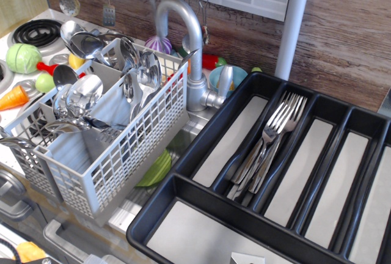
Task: Put fork from basket to tray
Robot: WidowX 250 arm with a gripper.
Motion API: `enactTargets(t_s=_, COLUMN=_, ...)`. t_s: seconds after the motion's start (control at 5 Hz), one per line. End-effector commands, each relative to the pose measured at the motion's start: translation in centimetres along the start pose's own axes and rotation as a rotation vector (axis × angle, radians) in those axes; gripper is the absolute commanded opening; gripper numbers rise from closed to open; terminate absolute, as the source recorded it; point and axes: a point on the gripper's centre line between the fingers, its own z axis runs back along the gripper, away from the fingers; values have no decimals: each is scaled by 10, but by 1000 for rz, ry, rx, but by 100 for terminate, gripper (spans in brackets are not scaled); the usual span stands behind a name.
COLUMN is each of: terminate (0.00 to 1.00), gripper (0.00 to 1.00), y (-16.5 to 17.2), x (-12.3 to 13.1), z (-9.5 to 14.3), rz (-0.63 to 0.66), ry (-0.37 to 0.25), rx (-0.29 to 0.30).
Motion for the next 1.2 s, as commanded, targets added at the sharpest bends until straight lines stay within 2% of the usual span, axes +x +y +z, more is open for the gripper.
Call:
enactTargets(t_s=0.0, terminate=0, gripper=0, y=-41, x=-30, z=15, rz=153, ry=45, rx=-153)
enactTargets(t_s=0.2, terminate=0, gripper=0, y=-75, x=-38, z=-8, rz=263, ry=34, rx=-179)
enactTargets(t_s=0.4, terminate=0, gripper=0, y=-95, x=-50, z=-34, rz=347, ry=-3, rx=-262)
enactTargets(t_s=0.6, terminate=0, gripper=0, y=-110, x=-63, z=-52, rz=397, ry=0, rx=-277)
enactTargets(t_s=0.8, terminate=0, gripper=0, y=-105, x=-78, z=-70, rz=416, ry=-21, rx=-292)
enactTargets(t_s=1.0, terminate=0, gripper=0, y=-103, x=-78, z=-86, rz=456, ry=25, rx=-432)
